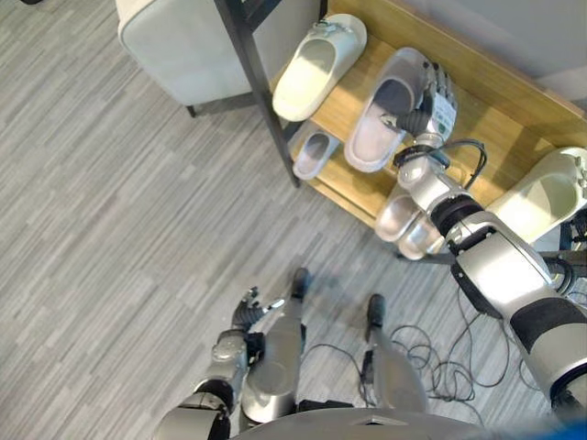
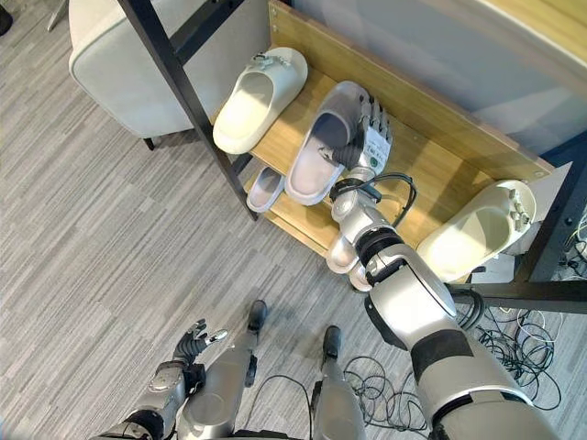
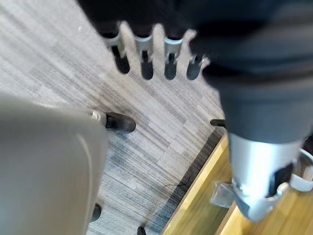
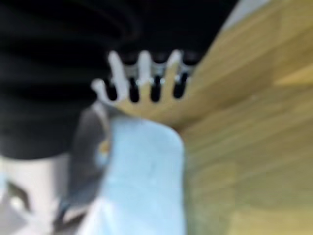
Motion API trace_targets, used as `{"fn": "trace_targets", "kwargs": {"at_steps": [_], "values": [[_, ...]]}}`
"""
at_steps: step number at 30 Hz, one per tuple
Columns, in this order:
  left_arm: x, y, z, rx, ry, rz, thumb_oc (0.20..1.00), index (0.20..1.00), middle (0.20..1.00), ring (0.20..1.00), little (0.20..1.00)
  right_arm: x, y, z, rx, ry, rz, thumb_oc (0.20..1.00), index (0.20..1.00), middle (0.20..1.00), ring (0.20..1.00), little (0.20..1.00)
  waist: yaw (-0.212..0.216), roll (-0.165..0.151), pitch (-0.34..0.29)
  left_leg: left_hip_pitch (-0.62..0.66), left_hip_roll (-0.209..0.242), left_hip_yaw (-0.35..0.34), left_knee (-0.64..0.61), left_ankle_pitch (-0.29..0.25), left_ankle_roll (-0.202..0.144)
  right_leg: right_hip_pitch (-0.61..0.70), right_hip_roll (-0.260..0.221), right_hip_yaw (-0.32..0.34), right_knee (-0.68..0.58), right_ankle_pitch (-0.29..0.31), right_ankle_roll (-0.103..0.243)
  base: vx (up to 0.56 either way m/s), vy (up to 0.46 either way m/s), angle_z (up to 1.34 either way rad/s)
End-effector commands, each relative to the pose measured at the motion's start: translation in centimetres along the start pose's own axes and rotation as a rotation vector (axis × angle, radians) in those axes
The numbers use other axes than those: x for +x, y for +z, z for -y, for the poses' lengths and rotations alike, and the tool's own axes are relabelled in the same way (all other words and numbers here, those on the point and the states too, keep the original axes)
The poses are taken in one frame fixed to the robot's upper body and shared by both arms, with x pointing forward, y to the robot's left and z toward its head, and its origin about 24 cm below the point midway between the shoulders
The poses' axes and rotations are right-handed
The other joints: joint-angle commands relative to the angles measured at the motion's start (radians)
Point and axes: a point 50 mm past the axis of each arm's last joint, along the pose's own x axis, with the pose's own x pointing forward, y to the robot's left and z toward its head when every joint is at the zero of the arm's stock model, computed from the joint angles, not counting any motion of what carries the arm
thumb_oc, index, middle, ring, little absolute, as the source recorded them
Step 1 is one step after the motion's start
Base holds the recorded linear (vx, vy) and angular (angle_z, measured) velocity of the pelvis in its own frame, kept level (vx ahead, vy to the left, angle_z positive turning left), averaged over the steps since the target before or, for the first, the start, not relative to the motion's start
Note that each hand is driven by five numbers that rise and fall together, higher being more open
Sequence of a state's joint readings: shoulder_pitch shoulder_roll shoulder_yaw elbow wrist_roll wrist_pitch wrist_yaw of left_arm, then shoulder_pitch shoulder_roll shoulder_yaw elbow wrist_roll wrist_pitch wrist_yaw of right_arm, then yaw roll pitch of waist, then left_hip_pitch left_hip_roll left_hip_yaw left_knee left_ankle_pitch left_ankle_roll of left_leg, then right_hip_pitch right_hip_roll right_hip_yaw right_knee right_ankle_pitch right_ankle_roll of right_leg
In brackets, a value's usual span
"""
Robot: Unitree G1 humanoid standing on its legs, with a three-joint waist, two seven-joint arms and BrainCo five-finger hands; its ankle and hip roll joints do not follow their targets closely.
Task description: Arrange the slippers neatly on the shoe rack.
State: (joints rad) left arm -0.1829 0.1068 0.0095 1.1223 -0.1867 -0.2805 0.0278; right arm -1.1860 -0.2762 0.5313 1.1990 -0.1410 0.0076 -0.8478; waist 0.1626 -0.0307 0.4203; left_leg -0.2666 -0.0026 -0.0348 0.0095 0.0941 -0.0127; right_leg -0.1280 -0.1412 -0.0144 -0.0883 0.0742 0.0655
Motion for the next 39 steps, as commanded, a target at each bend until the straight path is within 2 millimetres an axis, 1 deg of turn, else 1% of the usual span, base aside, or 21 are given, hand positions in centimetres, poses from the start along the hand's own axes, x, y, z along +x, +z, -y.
{"fn": "trace_targets", "kwargs": {"at_steps": [1,4,5,6,7,12,16,20,23,27,28,29,31,33,34,35,36,37,38,39], "values": [[-0.2,0.1,0.5,0.007,-0.020,0.038,1.000,1.000,1.000,1.000,1.000,3.0,3.5,3.2,0.085,-0.169,0.094,1.000,1.000,1.000,1.000,1.000,0.022,0.040,0.000,0.052,-0.042,0.009,-0.097,-0.058,0.002,0.123,0.014,0.051,0.008,0.011,-0.020,0.00,0.000,0.00],[-0.3,0.0,0.4,0.012,-0.019,0.038,1.000,1.000,1.000,1.000,1.000,3.2,3.7,3.5,0.115,-0.185,0.097,1.000,1.000,1.000,1.000,1.000,0.028,0.042,-0.003,0.048,-0.043,0.006,-0.097,-0.060,0.001,0.119,0.014,0.050,0.006,0.012,-0.019,0.00,0.000,0.00],[-0.4,-0.2,0.3,0.015,-0.019,0.035,1.000,1.000,1.000,1.000,1.000,3.2,3.8,3.6,0.123,-0.188,0.102,0.567,0.567,0.567,0.567,0.567,0.030,0.042,-0.006,0.047,-0.042,0.007,-0.097,-0.061,0.000,0.117,0.013,0.049,0.005,0.012,-0.018,0.00,0.000,0.00],[-0.4,-0.3,0.3,0.019,-0.021,0.032,1.000,1.000,1.000,1.000,1.000,3.2,3.8,3.6,0.130,-0.189,0.096,0.354,0.354,0.354,0.354,0.354,0.032,0.042,-0.009,0.046,-0.043,0.007,-0.097,-0.062,0.000,0.117,0.013,0.049,0.004,0.012,-0.018,0.03,-0.003,0.00],[-0.5,-0.4,0.3,0.021,-0.022,0.029,1.000,1.000,1.000,1.000,1.000,3.3,3.9,3.6,0.138,-0.189,0.089,0.200,0.200,0.200,0.200,0.200,0.034,0.042,-0.013,0.045,-0.043,0.005,-0.097,-0.063,0.000,0.116,0.013,0.049,0.002,0.012,-0.018,0.00,0.000,0.00],[-0.6,-0.7,0.0,0.033,-0.021,0.024,1.000,1.000,1.000,1.000,1.000,3.6,4.1,3.8,0.155,-0.194,0.059,0.200,0.200,0.200,0.200,0.200,0.046,0.040,-0.023,0.040,-0.044,0.004,-0.097,-0.065,-0.001,0.115,0.010,0.046,0.001,0.011,-0.016,0.01,-0.004,0.00],[-0.7,-0.8,-0.1,0.034,-0.021,0.023,1.000,1.000,1.000,1.000,1.000,3.8,4.3,4.2,0.164,-0.212,0.073,0.200,0.200,0.200,0.200,0.200,0.052,0.038,-0.025,0.039,-0.041,0.005,-0.097,-0.067,-0.003,0.117,0.010,0.046,0.001,0.011,-0.014,0.00,0.000,0.00],[-0.8,-1.1,-0.1,0.033,-0.019,0.012,1.000,1.000,1.000,1.000,1.000,3.6,3.6,4.1,0.151,-0.231,0.064,0.200,0.200,0.200,0.200,0.200,0.053,0.036,-0.025,0.041,-0.037,0.007,-0.097,-0.067,-0.004,0.119,0.011,0.046,0.001,0.012,-0.014,0.00,0.000,0.00],[-0.8,-1.0,-0.1,0.040,-0.023,0.016,1.000,1.000,1.000,1.000,1.000,3.4,3.0,4.2,0.143,-0.254,0.071,0.200,0.200,0.200,0.200,0.200,0.052,0.036,-0.024,0.042,-0.033,0.007,-0.097,-0.068,-0.006,0.120,0.012,0.047,0.001,0.010,-0.015,0.00,0.000,0.00],[-0.7,-0.6,0.2,0.035,-0.035,0.035,1.000,1.000,1.000,1.000,1.000,2.3,2.8,3.9,0.143,-0.279,0.158,0.200,0.200,0.200,0.200,0.200,0.043,0.036,-0.019,0.050,-0.025,0.011,-0.097,-0.067,-0.009,0.125,0.011,0.048,0.001,0.008,-0.015,0.00,0.000,0.00],[-0.7,-0.6,0.2,0.035,-0.035,0.034,1.000,1.000,1.000,1.000,1.000,2.3,2.7,3.9,0.142,-0.279,0.158,0.200,0.200,0.200,0.200,0.200,0.043,0.036,-0.020,0.051,-0.025,0.011,-0.097,-0.067,-0.009,0.125,0.011,0.048,0.001,0.008,-0.015,0.00,0.000,0.00],[-0.7,-0.5,0.3,0.027,-0.039,0.045,1.000,1.000,1.000,1.000,1.000,1.1,2.0,3.6,0.138,-0.287,0.206,0.200,0.200,0.200,0.200,0.200,0.034,0.036,-0.018,0.058,-0.019,0.013,-0.097,-0.067,-0.010,0.127,0.011,0.050,0.001,0.009,-0.016,0.00,0.000,0.00],[-0.9,-0.6,0.4,0.022,-0.038,0.048,1.000,1.000,1.000,1.000,1.000,-0.2,0.5,3.7,0.115,-0.293,0.228,0.200,0.200,0.200,0.200,0.200,0.025,0.035,-0.024,0.063,-0.012,0.016,-0.097,-0.060,-0.012,0.128,0.010,0.051,0.001,0.015,-0.016,0.00,0.000,0.00],[-1.0,-0.6,0.4,0.018,-0.029,0.057,1.000,1.000,1.000,1.000,1.000,-1.7,-1.7,3.7,0.084,-0.257,0.225,0.200,0.200,0.200,0.200,0.200,0.016,0.029,-0.033,0.073,-0.005,0.018,-0.096,-0.058,-0.015,0.134,0.007,0.050,0.001,0.019,-0.017,0.01,-0.005,-0.03],[-1.0,-0.7,0.4,0.020,-0.030,0.054,1.000,1.000,1.000,1.000,1.000,-1.7,-1.8,3.8,0.082,-0.255,0.222,0.200,0.200,0.200,0.200,0.200,0.017,0.029,-0.034,0.076,-0.006,0.018,-0.095,-0.064,-0.016,0.137,0.006,0.049,0.001,0.015,-0.017,0.02,-0.007,-0.14],[-1.1,-0.6,0.0,0.003,-0.006,0.061,1.000,1.000,1.000,1.000,1.000,-3.3,-3.4,3.9,0.087,-0.190,0.213,0.200,0.200,0.200,0.200,0.200,0.004,0.024,-0.043,0.077,-0.002,0.020,-0.080,-0.057,-0.020,0.136,0.006,0.050,0.007,0.022,-0.017,0.00,-0.001,-0.21],[-1.1,-0.6,-0.3,-0.010,0.008,0.060,1.000,1.000,1.000,1.000,1.000,-4.1,-4.3,3.9,0.079,-0.149,0.215,0.200,0.200,0.200,0.200,0.200,0.001,0.021,-0.050,0.078,0.001,0.021,-0.069,-0.053,-0.022,0.138,0.005,0.049,0.010,0.023,-0.018,0.00,-0.001,-0.15],[-1.1,-0.7,-0.3,-0.009,0.007,0.058,1.000,1.000,1.000,1.000,1.000,-4.2,-4.4,3.9,0.078,-0.147,0.213,0.200,0.200,0.200,0.200,0.200,0.002,0.020,-0.052,0.081,0.000,0.021,-0.069,-0.058,-0.022,0.142,0.004,0.048,0.008,0.020,-0.018,0.03,0.014,-0.09],[-1.0,-0.5,-1.0,-0.045,0.036,0.058,1.000,1.000,1.000,1.000,1.000,-6.0,-5.3,3.9,0.106,-0.046,0.235,0.200,0.200,0.200,0.200,0.200,-0.009,0.016,-0.068,0.082,0.005,0.021,-0.050,-0.056,-0.026,0.144,0.002,0.047,0.010,0.023,-0.017,0.05,0.030,-0.08],[-0.9,-0.4,-1.3,-0.067,0.048,0.056,1.000,1.000,1.000,1.000,1.000,-6.9,-5.7,3.8,0.122,-0.006,0.233,0.200,0.200,0.200,0.200,0.200,-0.013,0.016,-0.080,0.087,0.008,0.021,-0.041,-0.054,-0.027,0.148,0.002,0.046,0.009,0.024,-0.017,0.06,0.057,-0.09]]}}
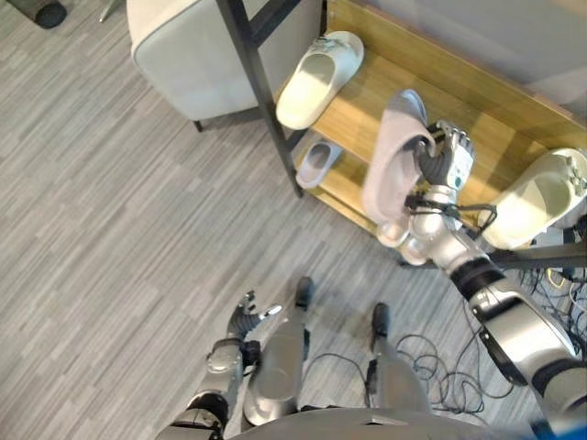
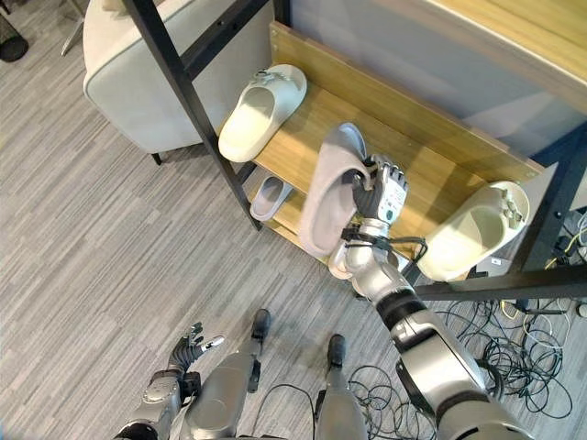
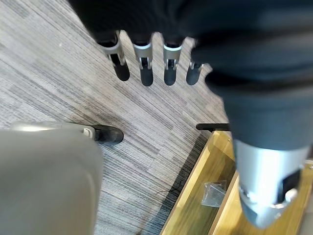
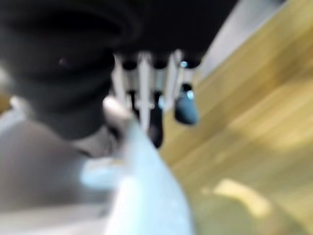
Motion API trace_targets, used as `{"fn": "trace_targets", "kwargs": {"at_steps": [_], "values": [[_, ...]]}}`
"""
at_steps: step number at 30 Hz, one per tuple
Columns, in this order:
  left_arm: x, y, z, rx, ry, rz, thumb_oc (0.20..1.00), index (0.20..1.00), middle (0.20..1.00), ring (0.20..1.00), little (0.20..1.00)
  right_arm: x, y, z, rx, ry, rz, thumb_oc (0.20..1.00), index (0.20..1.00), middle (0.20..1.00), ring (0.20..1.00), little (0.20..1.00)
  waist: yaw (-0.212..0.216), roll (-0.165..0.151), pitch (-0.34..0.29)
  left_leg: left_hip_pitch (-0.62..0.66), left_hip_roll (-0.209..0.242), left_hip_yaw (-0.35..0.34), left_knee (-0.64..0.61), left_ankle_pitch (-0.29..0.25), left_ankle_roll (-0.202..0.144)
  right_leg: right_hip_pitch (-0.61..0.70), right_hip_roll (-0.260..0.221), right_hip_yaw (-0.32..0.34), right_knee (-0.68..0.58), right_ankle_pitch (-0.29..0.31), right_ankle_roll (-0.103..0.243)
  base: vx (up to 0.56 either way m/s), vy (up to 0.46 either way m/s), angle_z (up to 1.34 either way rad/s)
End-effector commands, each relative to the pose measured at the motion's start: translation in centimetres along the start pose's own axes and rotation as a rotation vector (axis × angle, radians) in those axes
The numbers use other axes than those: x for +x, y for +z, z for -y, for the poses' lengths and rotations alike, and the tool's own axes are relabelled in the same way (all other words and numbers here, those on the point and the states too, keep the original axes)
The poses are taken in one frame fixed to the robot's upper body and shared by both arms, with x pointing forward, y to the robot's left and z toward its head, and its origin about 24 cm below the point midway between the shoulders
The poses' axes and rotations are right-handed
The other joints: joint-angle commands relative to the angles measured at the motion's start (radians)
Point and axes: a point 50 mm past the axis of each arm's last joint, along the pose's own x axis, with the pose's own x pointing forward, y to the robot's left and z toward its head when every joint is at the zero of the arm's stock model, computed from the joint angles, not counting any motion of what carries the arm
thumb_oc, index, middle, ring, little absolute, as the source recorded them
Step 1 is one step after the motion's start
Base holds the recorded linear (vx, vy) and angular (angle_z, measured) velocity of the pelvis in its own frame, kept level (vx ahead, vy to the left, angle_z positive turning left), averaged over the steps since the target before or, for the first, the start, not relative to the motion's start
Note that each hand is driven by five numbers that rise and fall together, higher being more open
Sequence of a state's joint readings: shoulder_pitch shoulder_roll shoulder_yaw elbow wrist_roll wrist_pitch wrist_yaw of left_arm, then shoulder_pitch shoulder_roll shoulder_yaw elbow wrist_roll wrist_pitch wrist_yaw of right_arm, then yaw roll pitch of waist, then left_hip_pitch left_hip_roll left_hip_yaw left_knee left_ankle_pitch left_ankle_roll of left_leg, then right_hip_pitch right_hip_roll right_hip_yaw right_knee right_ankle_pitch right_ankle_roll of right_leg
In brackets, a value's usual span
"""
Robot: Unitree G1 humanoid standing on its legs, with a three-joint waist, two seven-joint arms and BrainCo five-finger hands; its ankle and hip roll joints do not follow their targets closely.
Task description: Arrange the slippers neatly on the shoe rack.
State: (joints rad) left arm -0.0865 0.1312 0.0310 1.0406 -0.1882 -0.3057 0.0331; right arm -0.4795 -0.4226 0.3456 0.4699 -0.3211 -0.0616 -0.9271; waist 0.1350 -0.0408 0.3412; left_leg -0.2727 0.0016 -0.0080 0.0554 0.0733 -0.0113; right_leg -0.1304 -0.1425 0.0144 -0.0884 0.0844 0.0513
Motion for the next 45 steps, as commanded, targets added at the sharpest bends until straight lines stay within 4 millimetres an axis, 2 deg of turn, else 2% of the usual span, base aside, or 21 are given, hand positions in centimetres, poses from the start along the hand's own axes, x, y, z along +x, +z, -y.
{"fn": "trace_targets", "kwargs": {"at_steps": [1,4,7,10,11,12,15,16,17,21,24,25,26,29,32,34,35,36,38,41,45], "values": [[0.3,0.8,0.1,-0.069,0.008,0.027,1.000,1.000,1.000,1.000,1.000,2.5,2.8,1.0,0.045,0.104,0.214,0.200,0.200,0.200,0.200,0.200,0.009,0.025,-0.012,0.098,0.006,-0.005,-0.079,-0.032,-0.030,0.155,0.002,0.015,0.009,0.016,-0.002,0.06,0.051,-0.06],[0.5,1.0,-0.7,-0.083,0.032,0.010,1.000,1.000,1.000,1.000,1.000,-0.2,2.0,0.2,0.088,0.243,0.211,0.200,0.200,0.200,0.200,0.200,-0.002,0.021,-0.035,0.113,0.011,-0.003,-0.051,-0.029,-0.032,0.171,0.000,0.017,0.007,0.023,0.000,0.06,0.071,-0.18],[0.1,0.0,-1.3,-0.100,0.056,-0.040,1.000,1.000,1.000,1.000,1.000,-1.8,1.8,-0.2,0.123,0.361,0.224,0.200,0.200,0.200,0.200,0.200,-0.008,0.010,-0.059,0.128,0.017,-0.002,-0.007,-0.028,-0.033,0.190,-0.002,0.022,0.017,0.031,0.000,0.08,0.065,-0.12],[-0.2,-1.5,-2.3,-0.091,0.087,-0.118,1.000,1.000,1.000,1.000,1.000,-3.1,3.5,-0.8,0.213,0.503,0.267,0.200,0.200,0.200,0.200,0.200,-0.015,-0.006,-0.077,0.147,0.023,0.000,0.024,-0.023,-0.035,0.202,0.003,0.031,0.048,0.037,-0.001,0.07,0.074,-0.08],[-0.4,-2.3,-2.8,-0.072,0.094,-0.171,1.000,1.000,1.000,1.000,1.000,-3.9,4.4,-1.8,0.218,0.620,0.315,0.200,0.200,0.200,0.200,0.200,-0.017,-0.016,-0.088,0.163,0.027,0.000,0.033,-0.016,-0.035,0.208,0.007,0.033,0.074,0.039,0.000,0.08,0.058,-0.11],[-0.4,-2.3,-2.8,-0.073,0.095,-0.171,1.000,1.000,1.000,1.000,1.000,-3.9,4.4,-1.8,0.218,0.620,0.316,0.200,0.200,0.200,0.200,0.200,-0.018,-0.016,-0.087,0.164,0.027,0.000,0.033,-0.016,-0.035,0.208,0.007,0.033,0.074,0.038,0.000,0.11,0.083,-0.20],[-0.8,-3.2,-4.1,-0.053,0.117,-0.237,1.000,1.000,1.000,1.000,1.000,-6.1,6.0,-4.1,0.331,0.821,0.281,0.200,0.200,0.200,0.200,0.200,-0.013,-0.039,-0.109,0.218,0.039,0.017,0.027,0.001,-0.041,0.204,0.030,0.020,0.152,0.031,0.012,0.12,0.076,-0.37],[-0.7,-3.1,-4.4,-0.048,0.121,-0.239,1.000,1.000,1.000,1.000,1.000,-6.5,6.1,-4.1,0.339,0.858,0.291,0.200,0.200,0.200,0.200,0.200,-0.029,-0.042,-0.115,0.239,0.027,0.012,0.020,0.005,-0.038,0.183,0.072,0.040,0.193,0.033,0.016,0.11,0.079,-0.27],[-0.7,-3.1,-4.4,-0.048,0.121,-0.239,1.000,1.000,1.000,1.000,1.000,-6.5,6.1,-4.1,0.339,0.858,0.291,0.200,0.200,0.200,0.200,0.200,-0.029,-0.042,-0.115,0.239,0.027,0.012,0.020,0.005,-0.038,0.183,0.072,0.039,0.194,0.033,0.016,0.11,0.111,-0.11],[-0.3,-2.4,-4.3,-0.062,0.124,-0.219,1.000,1.000,1.000,1.000,1.000,-8.2,5.3,-4.0,0.365,0.956,0.253,0.200,0.200,0.200,0.200,0.200,-0.096,-0.028,-0.117,0.285,-0.003,-0.012,-0.031,0.005,-0.015,0.088,0.196,0.097,0.215,0.010,0.018,0.09,0.087,0.39],[-0.1,-2.0,-3.9,-0.086,0.112,-0.201,1.000,1.000,1.000,1.000,1.000,-9.4,3.4,-3.7,0.337,1.043,0.187,0.200,0.200,0.200,0.200,0.200,-0.134,-0.014,-0.098,0.305,-0.021,-0.031,-0.035,0.001,0.008,0.014,0.269,0.114,0.223,-0.003,0.027,0.08,0.042,0.44],[-0.1,-2.0,-3.9,-0.086,0.112,-0.201,1.000,1.000,1.000,1.000,1.000,-9.4,3.4,-3.7,0.337,1.043,0.187,0.200,0.200,0.200,0.200,0.200,-0.135,-0.014,-0.097,0.306,-0.021,-0.032,-0.035,0.000,0.007,0.015,0.269,0.113,0.224,-0.004,0.027,0.09,0.019,0.87],[-0.1,-2.1,-3.5,-0.099,0.108,-0.204,1.000,1.000,1.000,1.000,1.000,-10.6,1.8,-3.5,0.273,1.117,0.164,0.200,0.200,0.200,0.200,0.200,-0.159,0.005,-0.091,0.319,-0.025,-0.048,-0.040,-0.003,0.022,-0.043,0.301,0.115,0.259,-0.005,0.035,0.07,-0.003,0.87],[-0.2,-2.3,-3.1,-0.101,0.092,-0.210,1.000,1.000,1.000,1.000,1.000,-12.8,0.0,-3.4,0.265,1.184,0.086,0.200,0.200,0.200,0.200,0.200,-0.163,-0.005,-0.109,0.311,-0.046,-0.062,-0.019,-0.008,0.041,0.005,0.294,0.149,0.196,0.011,0.023,0.07,-0.087,0.80],[0.1,-1.7,-2.9,-0.096,0.076,-0.182,1.000,1.000,1.000,1.000,1.000,-13.1,-1.1,-3.3,0.233,1.185,0.057,0.200,0.200,0.200,0.200,0.200,-0.154,-0.022,-0.116,0.261,-0.036,-0.041,0.073,-0.026,0.045,0.033,0.260,0.130,0.150,0.034,0.022,0.03,-0.165,0.20],[0.3,-1.2,-2.6,-0.085,0.053,-0.169,1.000,1.000,1.000,1.000,1.000,-13.4,-1.8,-3.4,0.203,1.192,0.042,0.200,0.200,0.200,0.200,0.200,-0.154,-0.036,-0.102,0.194,-0.010,0.023,0.239,-0.058,0.045,0.058,0.226,0.099,0.144,0.050,0.025,0.07,-0.216,0.76],[0.4,-1.1,-2.6,-0.078,0.046,-0.160,1.000,1.000,1.000,1.000,1.000,-13.6,-2.1,-3.5,0.168,1.204,0.047,0.200,0.200,0.200,0.200,0.200,-0.159,-0.041,-0.092,0.175,0.026,0.087,0.316,-0.070,0.038,0.086,0.204,0.066,0.140,0.059,0.026,0.12,-0.204,1.43],[0.4,-1.2,-2.7,-0.076,0.045,-0.165,1.000,1.000,1.000,1.000,1.000,-14.0,-2.5,-3.5,0.140,1.226,0.046,0.200,0.200,0.200,0.200,0.200,-0.168,-0.041,-0.093,0.196,0.063,0.132,0.295,-0.069,0.037,0.102,0.195,0.049,0.139,0.059,0.029,0.16,-0.148,1.32],[0.2,-1.6,-2.8,-0.065,0.045,-0.177,1.000,1.000,1.000,1.000,1.000,-15.0,-3.4,-3.4,0.108,1.257,0.010,0.200,0.200,0.200,0.200,0.200,-0.181,-0.035,-0.111,0.242,0.100,0.161,0.201,-0.056,0.032,0.127,0.188,0.027,0.132,0.051,0.032,0.17,-0.023,0.88],[0.0,-1.8,-3.1,-0.061,0.050,-0.181,1.000,1.000,1.000,1.000,1.000,-15.3,-3.6,-3.5,0.077,1.290,-0.011,0.200,0.200,0.200,0.200,0.200,-0.171,-0.053,-0.124,0.221,0.109,0.113,0.103,-0.040,0.032,0.154,0.181,0.033,0.125,0.035,0.032,0.17,-0.008,0.53],[-0.1,-1.8,-4.2,-0.066,0.080,-0.176,1.000,1.000,1.000,1.000,1.000,-15.4,-2.3,-4.5,0.084,1.338,0.025,0.200,0.200,0.200,0.200,0.200,-0.108,-0.102,-0.112,0.071,0.150,-0.002,0.074,-0.017,0.028,0.184,0.173,0.084,0.138,0.031,0.016,0.10,-0.001,-0.22]]}}
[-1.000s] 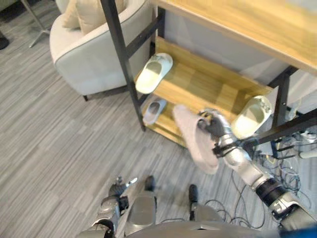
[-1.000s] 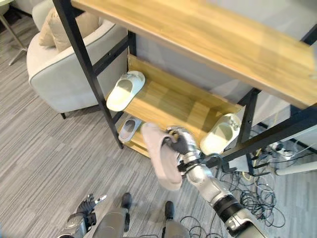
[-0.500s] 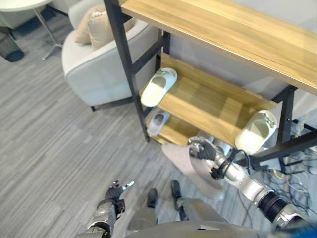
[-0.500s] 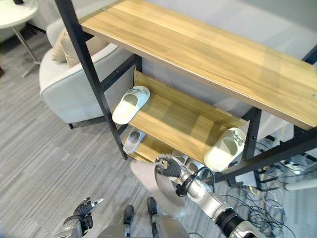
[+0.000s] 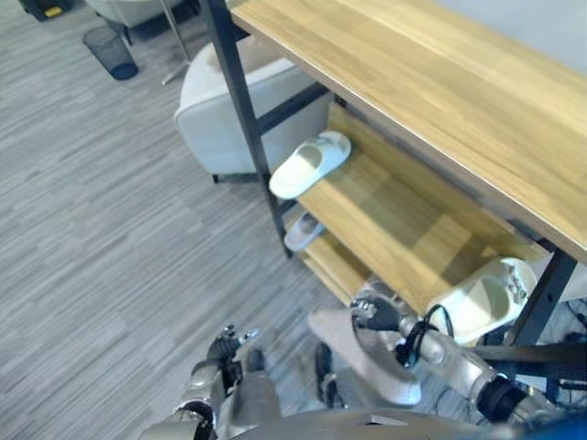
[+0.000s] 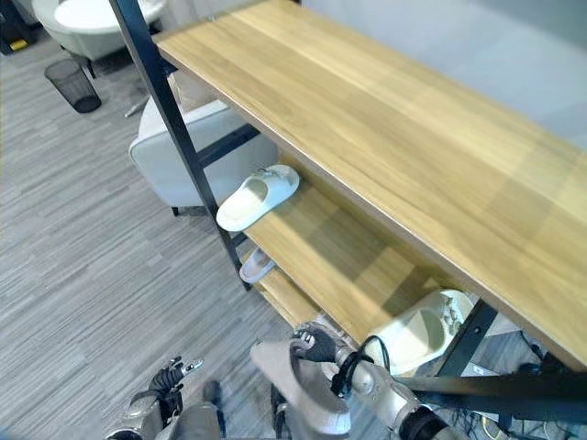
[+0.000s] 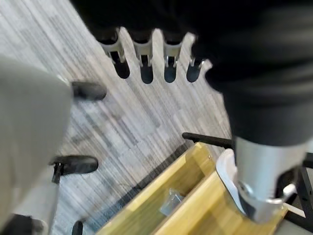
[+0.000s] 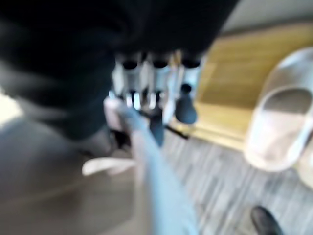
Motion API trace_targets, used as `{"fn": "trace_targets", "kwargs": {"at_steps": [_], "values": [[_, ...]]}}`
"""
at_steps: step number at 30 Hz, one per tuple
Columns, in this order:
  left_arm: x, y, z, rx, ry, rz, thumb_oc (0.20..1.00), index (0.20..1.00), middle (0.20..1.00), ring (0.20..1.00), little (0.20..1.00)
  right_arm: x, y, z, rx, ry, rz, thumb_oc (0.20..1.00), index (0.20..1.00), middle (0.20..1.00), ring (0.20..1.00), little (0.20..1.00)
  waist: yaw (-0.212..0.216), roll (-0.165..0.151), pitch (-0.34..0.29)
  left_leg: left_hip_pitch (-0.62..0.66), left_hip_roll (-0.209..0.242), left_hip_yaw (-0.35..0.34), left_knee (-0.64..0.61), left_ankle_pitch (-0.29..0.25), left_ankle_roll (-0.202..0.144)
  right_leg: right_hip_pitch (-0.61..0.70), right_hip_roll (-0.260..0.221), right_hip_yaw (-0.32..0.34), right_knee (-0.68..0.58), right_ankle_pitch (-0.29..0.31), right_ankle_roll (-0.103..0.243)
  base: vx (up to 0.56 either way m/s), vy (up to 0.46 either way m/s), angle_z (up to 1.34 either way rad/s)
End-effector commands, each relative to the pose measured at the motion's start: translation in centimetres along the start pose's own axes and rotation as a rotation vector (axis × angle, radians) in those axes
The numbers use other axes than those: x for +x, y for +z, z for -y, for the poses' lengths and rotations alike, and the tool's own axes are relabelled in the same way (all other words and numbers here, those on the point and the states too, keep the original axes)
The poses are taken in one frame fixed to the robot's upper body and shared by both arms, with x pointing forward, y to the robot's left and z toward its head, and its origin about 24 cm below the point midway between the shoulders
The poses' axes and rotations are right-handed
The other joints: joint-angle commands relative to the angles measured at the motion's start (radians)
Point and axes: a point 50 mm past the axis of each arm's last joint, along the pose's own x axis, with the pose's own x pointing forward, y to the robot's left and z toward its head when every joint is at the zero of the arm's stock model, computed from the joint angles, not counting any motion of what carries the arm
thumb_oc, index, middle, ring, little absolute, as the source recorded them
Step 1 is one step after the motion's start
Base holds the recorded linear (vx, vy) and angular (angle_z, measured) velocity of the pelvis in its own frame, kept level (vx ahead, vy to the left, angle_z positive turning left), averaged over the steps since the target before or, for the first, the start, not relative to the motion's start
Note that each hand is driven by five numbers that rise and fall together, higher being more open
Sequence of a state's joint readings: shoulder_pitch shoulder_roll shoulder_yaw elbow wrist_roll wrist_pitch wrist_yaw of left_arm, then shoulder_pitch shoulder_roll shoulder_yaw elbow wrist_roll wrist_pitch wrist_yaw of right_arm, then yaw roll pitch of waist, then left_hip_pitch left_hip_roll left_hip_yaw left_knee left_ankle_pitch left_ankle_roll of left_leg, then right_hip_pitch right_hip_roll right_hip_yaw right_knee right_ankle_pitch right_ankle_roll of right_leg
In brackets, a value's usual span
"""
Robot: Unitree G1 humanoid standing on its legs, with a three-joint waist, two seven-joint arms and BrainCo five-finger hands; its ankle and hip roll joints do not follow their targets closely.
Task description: Arrange the slippers neatly on the shoe rack.
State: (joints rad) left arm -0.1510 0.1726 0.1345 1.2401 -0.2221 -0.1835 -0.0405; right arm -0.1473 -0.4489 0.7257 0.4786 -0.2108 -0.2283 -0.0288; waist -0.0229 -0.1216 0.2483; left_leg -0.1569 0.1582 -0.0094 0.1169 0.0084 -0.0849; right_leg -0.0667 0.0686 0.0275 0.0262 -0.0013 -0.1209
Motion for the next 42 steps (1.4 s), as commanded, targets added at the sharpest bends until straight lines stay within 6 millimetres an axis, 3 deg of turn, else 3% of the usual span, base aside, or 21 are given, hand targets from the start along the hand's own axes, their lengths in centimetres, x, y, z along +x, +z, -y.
{"fn": "trace_targets", "kwargs": {"at_steps": [1,4,7,11,14,17,21,24,26,27,28,32,34,35,37,38,42], "values": [[-0.2,0.9,-1.7,0.006,0.032,0.063,1.000,1.000,1.000,1.000,1.000,0.4,1.4,3.3,-0.072,-0.051,0.072,0.200,0.200,0.200,0.200,0.200,0.065,-0.025,-0.018,-0.079,-0.007,-0.028,0.011,0.051,0.099,0.131,-0.036,0.086,0.025,0.114,0.184,0.08,0.076,-0.79],[-0.1,0.9,-1.6,-0.008,0.038,0.058,1.000,1.000,1.000,1.000,1.000,0.4,1.2,2.9,-0.079,-0.022,0.060,0.200,0.200,0.200,0.200,0.200,0.085,-0.023,-0.029,-0.122,0.011,-0.072,-0.026,0.073,0.078,0.135,-0.034,0.125,0.035,0.115,0.178,0.10,0.172,-0.83],[-0.1,0.3,-1.3,0.010,0.030,0.029,1.000,1.000,1.000,1.000,1.000,0.2,0.5,2.1,-0.078,0.008,0.024,0.200,0.200,0.200,0.200,0.200,0.063,-0.007,-0.067,-0.077,0.026,-0.050,-0.107,0.099,0.055,0.130,-0.052,0.131,0.032,0.111,0.173,0.21,0.306,-0.69],[0.1,1.1,-0.8,0.063,0.004,0.040,1.000,1.000,1.000,1.000,1.000,-0.2,0.0,1.6,-0.024,-0.017,0.001,0.200,0.200,0.200,0.200,0.200,0.040,-0.002,-0.067,-0.045,0.008,-0.030,-0.123,0.087,0.050,0.121,-0.103,0.126,0.010,0.099,0.167,0.13,0.275,-0.10],[0.7,3.4,0.3,0.103,-0.026,0.106,1.000,1.000,1.000,1.000,1.000,-0.7,-3.1,1.1,0.090,-0.150,-0.167,0.200,0.200,0.200,0.200,0.200,0.020,0.031,-0.021,-0.058,-0.020,-0.015,-0.081,0.072,0.041,0.069,-0.140,0.124,0.020,0.094,0.170,-0.02,0.342,-0.12],[0.9,4.8,1.0,0.124,-0.035,0.150,1.000,1.000,1.000,1.000,1.000,-0.9,-3.8,1.4,0.092,-0.189,-0.194,0.200,0.200,0.200,0.200,0.200,0.011,0.048,0.027,-0.067,-0.024,-0.009,-0.058,0.066,0.033,0.054,-0.145,0.106,0.026,0.087,0.175,-0.09,0.107,-0.16],[1.0,6.5,1.4,0.135,-0.047,0.210,1.000,1.000,1.000,1.000,1.000,-0.3,-3.4,2.6,0.063,-0.194,-0.177,0.200,0.200,0.200,0.200,0.200,0.013,0.070,0.097,-0.077,0.010,0.014,-0.019,0.075,0.020,-0.011,-0.139,0.050,0.091,0.087,0.194,-0.14,0.044,-0.29],[0.9,10.5,3.5,0.166,-0.109,0.356,1.000,1.000,1.000,1.000,1.000,-1.7,-4.7,2.8,0.043,-0.242,-0.216,0.200,0.200,0.200,0.200,0.200,-0.019,0.072,0.174,-0.197,0.000,-0.026,0.154,0.064,-0.020,-0.058,-0.170,0.074,0.149,0.104,0.181,-0.22,-0.026,-0.33],[0.5,12.5,4.9,0.165,-0.151,0.436,1.000,1.000,1.000,1.000,1.000,-2.5,-5.2,3.1,0.032,-0.291,-0.224,0.200,0.200,0.200,0.200,0.200,-0.044,0.090,0.193,-0.244,-0.007,-0.041,0.211,0.052,-0.020,-0.080,-0.178,0.072,0.166,0.097,0.170,-0.21,0.034,0.44],[-0.2,15.1,6.0,0.130,-0.184,0.544,1.000,1.000,1.000,1.000,1.000,-3.2,-5.5,4.3,0.012,-0.373,-0.220,0.200,0.200,0.200,0.200,0.200,-0.066,0.107,0.231,-0.285,0.002,-0.053,0.277,0.053,-0.030,-0.147,-0.183,0.073,0.234,0.105,0.169,-0.18,0.043,0.27],[-0.2,15.1,6.0,0.130,-0.184,0.544,1.000,1.000,1.000,1.000,1.000,-3.2,-5.5,4.3,0.011,-0.373,-0.220,0.200,0.200,0.200,0.200,0.200,-0.066,0.109,0.230,-0.289,0.003,-0.054,0.281,0.051,-0.030,-0.149,-0.181,0.072,0.236,0.104,0.169,-0.16,0.027,0.02],[-2.0,18.8,7.5,0.102,-0.227,0.723,1.000,1.000,1.000,1.000,1.000,-4.2,-5.7,7.3,-0.062,-0.509,-0.213,0.200,0.200,0.200,0.200,0.200,-0.070,0.121,0.272,-0.340,0.018,-0.055,0.353,0.067,-0.059,-0.208,-0.219,0.040,0.280,0.112,0.170,-0.08,0.045,-0.34],[-2.9,20.5,6.8,0.049,-0.203,0.801,1.000,1.000,1.000,1.000,1.000,-4.9,-5.7,9.3,-0.131,-0.553,-0.209,0.200,0.200,0.200,0.200,0.200,-0.068,0.136,0.272,-0.374,0.052,-0.057,0.388,0.092,-0.081,-0.291,-0.237,-0.001,0.382,0.119,0.182,-0.07,0.119,-0.80],[-3.4,21.5,6.1,-0.027,-0.169,0.840,1.000,1.000,1.000,1.000,1.000,-4.9,-4.7,10.6,-0.238,-0.572,-0.158,0.200,0.200,0.200,0.200,0.200,-0.046,0.150,0.272,-0.416,0.091,-0.045,0.479,0.077,-0.082,-0.299,-0.229,-0.054,0.477,0.113,0.199,-0.04,0.084,-0.88],[-4.1,22.0,6.4,-0.009,-0.183,0.880,1.000,1.000,1.000,1.000,1.000,-5.0,-4.6,10.5,-0.215,-0.590,-0.161,0.200,0.200,0.200,0.200,0.200,-0.037,0.134,0.272,-0.416,0.077,-0.055,0.489,0.069,-0.096,-0.272,-0.250,-0.073,0.440,0.117,0.199,-0.01,-0.072,-0.50],[-4.1,22.3,5.4,-0.055,-0.142,0.888,1.000,1.000,1.000,1.000,1.000,-5.2,-5.0,10.6,-0.226,-0.591,-0.185,0.200,0.200,0.200,0.200,0.200,-0.035,0.128,0.272,-0.434,0.074,-0.081,0.507,0.068,-0.099,-0.321,-0.254,-0.055,0.484,0.126,0.207,-0.02,-0.108,-0.60],[-4.5,22.4,4.2,-0.123,-0.079,0.926,1.000,1.000,1.000,1.000,1.000,-4.6,-3.0,11.6,-0.297,-0.604,-0.077,0.200,0.200,0.200,0.200,0.200,-0.050,0.150,0.272,-0.514,0.100,-0.107,0.609,0.074,-0.082,-0.403,-0.248,-0.017,0.592,0.127,0.240,0.00,-0.008,-0.11]]}}
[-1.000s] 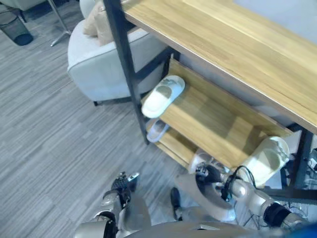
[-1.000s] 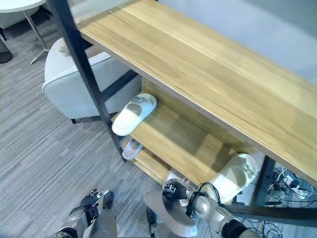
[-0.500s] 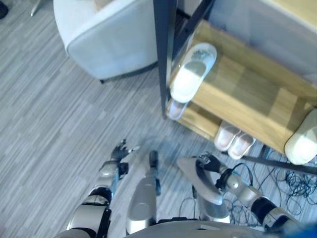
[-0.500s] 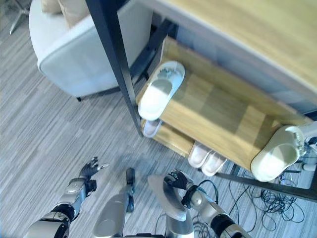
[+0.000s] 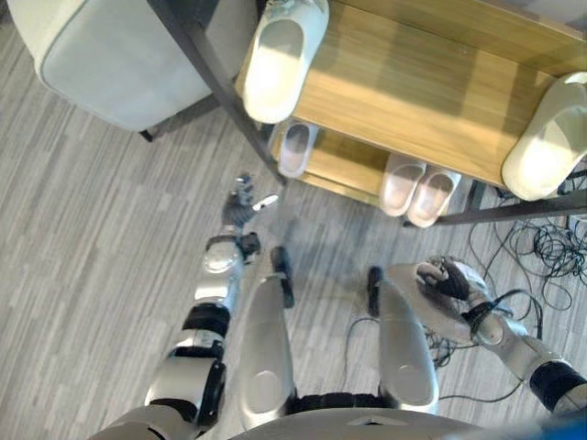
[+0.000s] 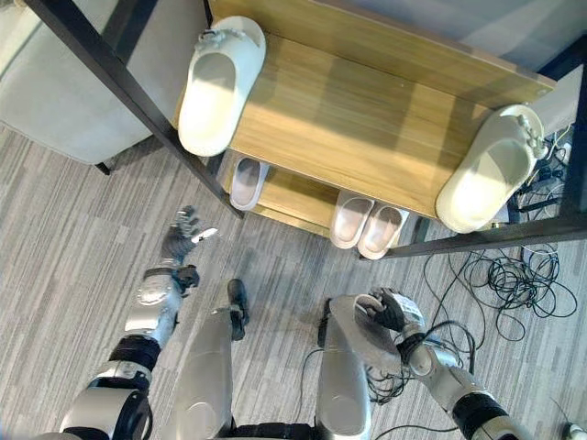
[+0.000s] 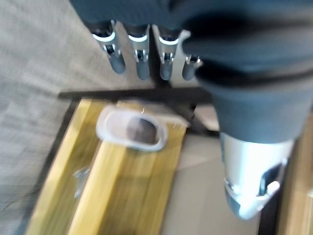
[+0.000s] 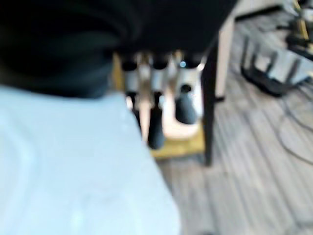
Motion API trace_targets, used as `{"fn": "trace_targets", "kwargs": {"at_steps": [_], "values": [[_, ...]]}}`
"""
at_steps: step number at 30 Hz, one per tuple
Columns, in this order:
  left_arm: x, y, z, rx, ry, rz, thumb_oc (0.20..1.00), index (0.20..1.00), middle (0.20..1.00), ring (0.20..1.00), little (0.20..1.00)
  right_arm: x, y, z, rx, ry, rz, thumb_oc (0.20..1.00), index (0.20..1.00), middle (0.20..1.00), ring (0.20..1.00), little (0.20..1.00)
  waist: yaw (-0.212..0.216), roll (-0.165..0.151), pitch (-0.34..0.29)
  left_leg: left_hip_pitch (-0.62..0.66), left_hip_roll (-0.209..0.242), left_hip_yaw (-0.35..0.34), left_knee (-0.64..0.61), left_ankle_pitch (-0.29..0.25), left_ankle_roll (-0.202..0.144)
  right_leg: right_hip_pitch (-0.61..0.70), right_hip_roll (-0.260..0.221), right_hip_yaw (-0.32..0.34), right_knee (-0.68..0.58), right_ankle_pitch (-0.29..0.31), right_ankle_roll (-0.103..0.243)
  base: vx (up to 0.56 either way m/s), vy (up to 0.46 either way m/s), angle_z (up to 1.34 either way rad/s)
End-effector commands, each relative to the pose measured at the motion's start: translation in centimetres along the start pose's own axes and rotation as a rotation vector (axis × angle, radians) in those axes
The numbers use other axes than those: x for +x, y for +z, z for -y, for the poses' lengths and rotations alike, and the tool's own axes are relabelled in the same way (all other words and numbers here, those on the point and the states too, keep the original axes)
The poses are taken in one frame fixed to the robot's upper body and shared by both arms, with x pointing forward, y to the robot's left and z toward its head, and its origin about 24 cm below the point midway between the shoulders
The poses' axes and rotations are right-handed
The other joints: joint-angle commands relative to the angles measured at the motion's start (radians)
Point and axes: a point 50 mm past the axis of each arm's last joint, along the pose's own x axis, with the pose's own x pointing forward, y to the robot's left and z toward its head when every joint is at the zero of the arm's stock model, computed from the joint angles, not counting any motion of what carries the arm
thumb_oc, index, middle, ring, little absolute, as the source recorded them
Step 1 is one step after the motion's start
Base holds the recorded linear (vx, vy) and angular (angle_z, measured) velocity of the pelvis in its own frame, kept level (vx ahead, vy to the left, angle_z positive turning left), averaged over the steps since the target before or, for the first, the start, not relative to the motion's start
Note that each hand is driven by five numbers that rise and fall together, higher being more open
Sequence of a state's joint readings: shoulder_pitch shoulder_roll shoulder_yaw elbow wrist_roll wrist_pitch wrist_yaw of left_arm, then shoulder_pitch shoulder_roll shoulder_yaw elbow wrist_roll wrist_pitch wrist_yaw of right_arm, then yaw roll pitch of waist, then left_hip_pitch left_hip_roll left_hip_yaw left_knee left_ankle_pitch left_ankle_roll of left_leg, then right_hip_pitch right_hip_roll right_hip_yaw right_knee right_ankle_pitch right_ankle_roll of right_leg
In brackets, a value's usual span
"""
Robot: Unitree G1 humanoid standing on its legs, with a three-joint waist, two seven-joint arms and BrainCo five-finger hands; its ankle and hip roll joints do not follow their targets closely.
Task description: Arrange the slippers neatly on the shoe rack.
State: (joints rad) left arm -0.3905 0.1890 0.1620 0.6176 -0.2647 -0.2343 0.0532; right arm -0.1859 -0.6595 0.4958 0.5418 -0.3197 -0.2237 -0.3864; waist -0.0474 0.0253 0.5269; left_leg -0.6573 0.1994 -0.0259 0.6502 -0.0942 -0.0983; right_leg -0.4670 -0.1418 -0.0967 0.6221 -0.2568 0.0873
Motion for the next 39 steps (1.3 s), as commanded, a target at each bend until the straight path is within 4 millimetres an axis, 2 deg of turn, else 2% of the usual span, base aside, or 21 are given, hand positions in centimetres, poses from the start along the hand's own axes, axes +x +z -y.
{"fn": "trace_targets", "kwargs": {"at_steps": [1,3,5,6,7,8,9,12,13,15,17,18,19,21,27,29,33,35,39], "values": [[-0.8,0.0,-1.7,0.002,0.085,0.044,1.000,1.000,1.000,1.000,1.000,0.2,2.0,1.3,-0.026,-0.059,0.138,0.200,0.200,0.200,0.200,0.200,-0.032,0.010,-0.007,-0.036,0.065,-0.097,0.102,0.181,-0.060,-0.034,-0.030,0.117,0.036,0.381,0.042,0.00,0.000,0.00],[-0.9,0.2,-2.2,0.000,0.109,0.050,1.000,1.000,1.000,1.000,1.000,0.2,2.2,1.9,-0.043,-0.067,0.169,0.200,0.200,0.200,0.200,0.200,-0.036,0.021,-0.007,-0.069,0.068,-0.105,0.134,0.181,-0.055,-0.067,-0.026,0.121,0.078,0.376,0.051,-0.02,0.009,0.11],[-1.3,-0.7,-3.8,-0.015,0.182,0.008,1.000,1.000,1.000,1.000,1.000,0.6,3.2,2.6,-0.068,-0.085,0.249,0.200,0.200,0.200,0.200,0.200,-0.033,0.040,-0.007,-0.133,0.063,-0.122,0.194,0.175,-0.037,-0.123,-0.026,0.130,0.147,0.362,0.075,-0.03,-0.002,0.13],[-1.3,-0.6,-4.1,-0.030,0.201,0.005,1.000,1.000,1.000,1.000,1.000,0.9,3.9,3.3,-0.090,-0.097,0.292,0.200,0.200,0.200,0.200,0.200,-0.030,0.045,-0.007,-0.161,0.058,-0.132,0.211,0.175,-0.033,-0.147,-0.025,0.136,0.171,0.358,0.083,-0.06,-0.011,0.08],[-1.3,-0.5,-4.9,-0.043,0.236,0.010,1.000,1.000,1.000,1.000,1.000,1.6,5.4,4.2,-0.108,-0.116,0.362,0.200,0.200,0.200,0.200,0.200,-0.031,0.051,-0.007,-0.220,0.042,-0.154,0.248,0.175,-0.031,-0.200,-0.026,0.139,0.220,0.356,0.101,-0.06,-0.017,0.11],[-1.3,-0.4,-4.9,-0.044,0.237,0.011,1.000,1.000,1.000,1.000,1.000,1.6,5.5,4.3,-0.109,-0.117,0.363,0.200,0.200,0.200,0.200,0.200,-0.032,0.052,-0.007,-0.225,0.041,-0.155,0.253,0.174,-0.031,-0.204,-0.026,0.139,0.225,0.353,0.101,-0.06,-0.003,0.17],[-1.3,-0.3,-5.3,-0.070,0.257,0.016,1.000,1.000,1.000,1.000,1.000,2.0,6.8,5.2,-0.133,-0.131,0.419,0.200,0.200,0.200,0.200,0.200,-0.032,0.056,-0.007,-0.258,0.033,-0.170,0.275,0.172,-0.027,-0.238,-0.021,0.147,0.260,0.351,0.113,-0.02,0.006,0.19],[-1.3,-0.2,-5.7,-0.086,0.265,0.015,1.000,1.000,1.000,1.000,1.000,2.6,7.9,6.1,-0.173,-0.148,0.462,0.200,0.200,0.200,0.200,0.200,-0.031,0.062,-0.007,-0.299,0.027,-0.182,0.307,0.173,-0.027,-0.283,-0.015,0.158,0.314,0.347,0.129,-0.02,0.005,0.08],[-1.3,-0.2,-5.8,-0.087,0.265,0.016,1.000,1.000,1.000,1.000,1.000,2.6,8.0,6.2,-0.173,-0.149,0.463,0.200,0.200,0.200,0.200,0.200,-0.032,0.062,-0.007,-0.303,0.026,-0.182,0.310,0.172,-0.027,-0.286,-0.015,0.158,0.318,0.345,0.129,0.00,0.000,0.00],[-1.4,-0.2,-5.8,-0.094,0.236,0.005,1.000,1.000,1.000,1.000,1.000,3.2,8.5,7.6,-0.204,-0.197,0.463,0.200,0.200,0.200,0.200,0.200,-0.035,0.071,-0.007,-0.362,0.012,-0.202,0.355,0.168,-0.030,-0.346,-0.013,0.179,0.384,0.340,0.150,-0.02,0.020,0.04],[-1.4,-0.1,-5.8,-0.095,0.236,0.006,1.000,1.000,1.000,1.000,1.000,3.2,8.5,7.6,-0.204,-0.198,0.463,0.200,0.200,0.200,0.200,0.200,-0.035,0.071,-0.007,-0.366,0.012,-0.203,0.358,0.167,-0.030,-0.349,-0.013,0.179,0.388,0.339,0.150,0.00,0.000,0.00],[-1.4,0.0,-5.6,-0.120,0.217,0.008,1.000,1.000,1.000,1.000,1.000,3.6,8.4,8.6,-0.216,-0.245,0.447,0.200,0.200,0.200,0.200,0.200,-0.036,0.082,-0.007,-0.400,-0.001,-0.214,0.379,0.164,-0.034,-0.380,-0.012,0.189,0.418,0.336,0.160,0.03,0.045,-0.03],[-1.6,-0.2,-5.5,-0.129,0.210,-0.002,1.000,1.000,1.000,1.000,1.000,3.7,8.4,8.7,-0.216,-0.258,0.442,0.200,0.200,0.200,0.200,0.200,-0.039,0.084,-0.007,-0.399,-0.008,-0.218,0.405,0.139,-0.036,-0.371,-0.015,0.194,0.434,0.317,0.166,0.04,0.068,0.01],[-1.6,-0.2,-5.5,-0.136,0.204,-0.002,1.000,1.000,1.000,1.000,1.000,3.8,8.1,9.2,-0.225,-0.284,0.423,0.200,0.200,0.200,0.200,0.200,-0.042,0.088,-0.007,-0.409,-0.015,-0.220,0.424,0.124,-0.035,-0.377,-0.015,0.198,0.456,0.305,0.171,0.05,0.039,0.08],[-1.4,0.8,-3.7,-0.165,0.110,0.026,1.000,1.000,1.000,1.000,1.000,5.8,8.9,12.5,-0.293,-0.408,0.350,0.200,0.200,0.200,0.200,0.200,-0.036,0.103,-0.007,-0.478,-0.042,-0.250,0.467,0.124,-0.062,-0.445,-0.033,0.206,0.529,0.301,0.174,0.02,0.026,0.09],[-1.4,1.0,-3.4,-0.175,0.103,0.032,1.000,1.000,1.000,1.000,1.000,6.0,9.1,12.8,-0.293,-0.428,0.344,0.200,0.200,0.200,0.200,0.200,-0.035,0.105,-0.007,-0.491,-0.046,-0.254,0.478,0.122,-0.064,-0.457,-0.035,0.208,0.547,0.300,0.174,0.01,0.012,0.04],[-1.5,1.0,-2.8,-0.205,0.085,0.033,1.000,1.000,1.000,1.000,1.000,6.9,10.1,14.3,-0.296,-0.489,0.327,0.200,0.200,0.200,0.200,0.200,-0.024,0.115,-0.007,-0.533,-0.064,-0.272,0.521,0.108,-0.064,-0.494,-0.031,0.206,0.592,0.297,0.174,0.03,0.021,0.02],[-1.5,1.1,-2.2,-0.228,0.065,0.030,1.000,1.000,1.000,1.000,1.000,8.0,10.9,15.9,-0.330,-0.515,0.308,0.200,0.200,0.200,0.200,0.200,-0.010,0.122,-0.007,-0.545,-0.076,-0.279,0.533,0.104,-0.068,-0.513,-0.029,0.201,0.612,0.298,0.174,0.08,0.041,0.01],[-1.5,1.1,-1.3,-0.242,0.015,0.024,1.000,1.000,1.000,1.000,1.000,8.9,12.5,18.8,-0.392,-0.567,0.308,0.200,0.200,0.200,0.200,0.200,0.002,0.129,-0.007,-0.547,-0.088,-0.281,0.528,0.103,-0.081,-0.525,-0.031,0.197,0.617,0.300,0.174,0.09,0.045,0.01]]}}
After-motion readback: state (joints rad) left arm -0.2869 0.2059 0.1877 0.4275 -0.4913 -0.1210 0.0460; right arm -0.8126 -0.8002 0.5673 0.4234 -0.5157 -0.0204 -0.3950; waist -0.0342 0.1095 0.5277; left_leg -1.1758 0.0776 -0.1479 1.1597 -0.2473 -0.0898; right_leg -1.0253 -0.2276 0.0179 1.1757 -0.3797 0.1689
